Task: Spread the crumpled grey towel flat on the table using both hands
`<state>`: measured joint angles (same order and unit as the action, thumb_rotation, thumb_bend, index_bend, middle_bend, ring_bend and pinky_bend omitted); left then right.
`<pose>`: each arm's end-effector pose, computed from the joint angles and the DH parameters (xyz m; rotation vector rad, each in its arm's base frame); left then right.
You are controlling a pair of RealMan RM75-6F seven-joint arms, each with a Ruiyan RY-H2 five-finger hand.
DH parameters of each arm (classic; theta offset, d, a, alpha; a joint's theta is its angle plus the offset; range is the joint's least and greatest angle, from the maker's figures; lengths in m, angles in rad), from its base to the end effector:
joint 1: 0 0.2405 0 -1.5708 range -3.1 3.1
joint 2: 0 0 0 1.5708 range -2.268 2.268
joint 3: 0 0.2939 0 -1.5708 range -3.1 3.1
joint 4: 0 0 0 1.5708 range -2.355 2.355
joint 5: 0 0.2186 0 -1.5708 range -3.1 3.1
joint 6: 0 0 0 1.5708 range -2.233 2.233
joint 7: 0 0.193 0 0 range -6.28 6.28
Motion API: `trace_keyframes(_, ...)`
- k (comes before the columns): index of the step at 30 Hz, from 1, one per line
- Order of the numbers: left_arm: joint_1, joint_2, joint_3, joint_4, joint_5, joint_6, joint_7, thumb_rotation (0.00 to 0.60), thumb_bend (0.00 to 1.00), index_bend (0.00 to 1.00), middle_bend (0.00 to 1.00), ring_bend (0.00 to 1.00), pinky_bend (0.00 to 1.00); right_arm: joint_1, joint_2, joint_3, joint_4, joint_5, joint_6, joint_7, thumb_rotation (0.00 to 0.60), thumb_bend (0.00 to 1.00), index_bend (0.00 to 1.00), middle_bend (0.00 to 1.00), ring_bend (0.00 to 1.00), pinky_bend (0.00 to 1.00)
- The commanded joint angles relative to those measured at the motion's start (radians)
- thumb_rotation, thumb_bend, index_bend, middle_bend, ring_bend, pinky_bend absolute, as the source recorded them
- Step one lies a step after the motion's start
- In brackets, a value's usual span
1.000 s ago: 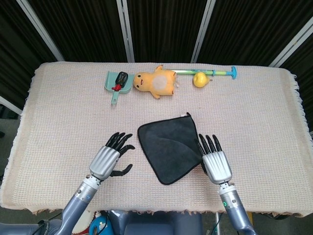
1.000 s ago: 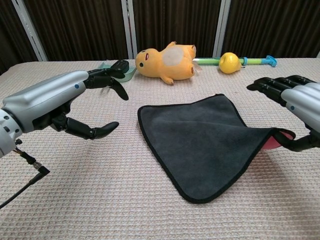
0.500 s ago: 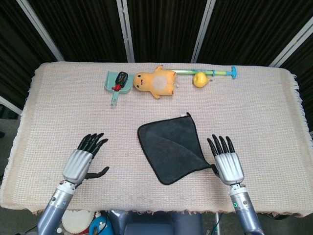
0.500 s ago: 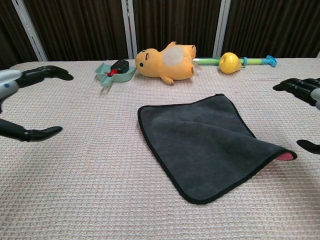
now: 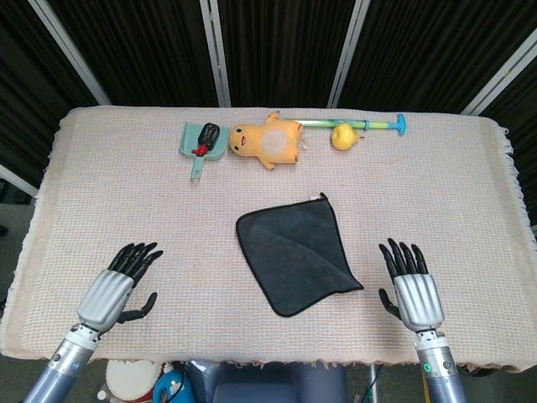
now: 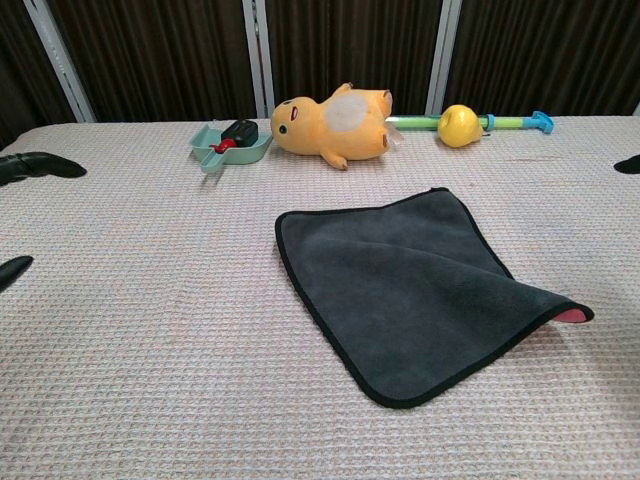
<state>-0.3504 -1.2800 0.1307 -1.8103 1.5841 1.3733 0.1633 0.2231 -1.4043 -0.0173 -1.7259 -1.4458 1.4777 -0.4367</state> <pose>-0.2272 0.2483 0.0469 -1.7893 -1.0218 -1.0986 -0.2679 -0.2521 0.0497 1.5361 -0.8659 0.9025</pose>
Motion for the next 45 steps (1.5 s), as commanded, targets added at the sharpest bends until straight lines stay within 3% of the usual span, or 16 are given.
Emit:
trace_keyframes(1,-0.080,0.025,0.000,-0.017,0.024,-0.148,0.075,0.600,0.49,0.08,0.02,0.00,0.00,-0.014,-0.004,-0.001,0.010,-0.018,0.015,0.000,0.600,0.42,0.00,0.00,0.00,0.01)
trace_keyframes(7,-0.188,-0.011,-0.040,-0.076,-0.033,-0.357,0.206,0.600,0.57,0.08,0.02,0.00,0.00,-0.025,0.006,0.012,-0.004,-0.029,0.019,0.024,0.600,0.42,0.00,0.00,0.00,0.01)
trace_keyframes(13,-0.276,-0.092,-0.113,-0.100,-0.156,-0.485,0.353,0.600,0.66,0.07,0.02,0.00,0.00,-0.032,0.015,0.022,-0.005,-0.036,0.014,0.053,0.600,0.42,0.00,0.00,0.00,0.01)
trace_keyframes(18,-0.330,-0.146,-0.139,-0.107,-0.266,-0.551,0.438,0.600,0.69,0.06,0.03,0.00,0.00,-0.036,0.020,0.027,-0.007,-0.044,0.012,0.068,0.600,0.42,0.00,0.00,0.00,0.01)
trace_keyframes(28,-0.430,-0.310,-0.153,-0.075,-0.493,-0.570,0.622,0.600,0.69,0.06,0.03,0.00,0.00,-0.044,0.037,0.039,-0.020,-0.051,0.006,0.102,0.600,0.42,0.00,0.00,0.00,0.01)
trace_keyframes(45,-0.546,-0.463,-0.145,-0.006,-0.754,-0.489,0.749,0.600,0.69,0.07,0.03,0.00,0.00,-0.052,0.044,0.050,-0.028,-0.066,-0.003,0.134,0.600,0.42,0.00,0.00,0.00,0.01)
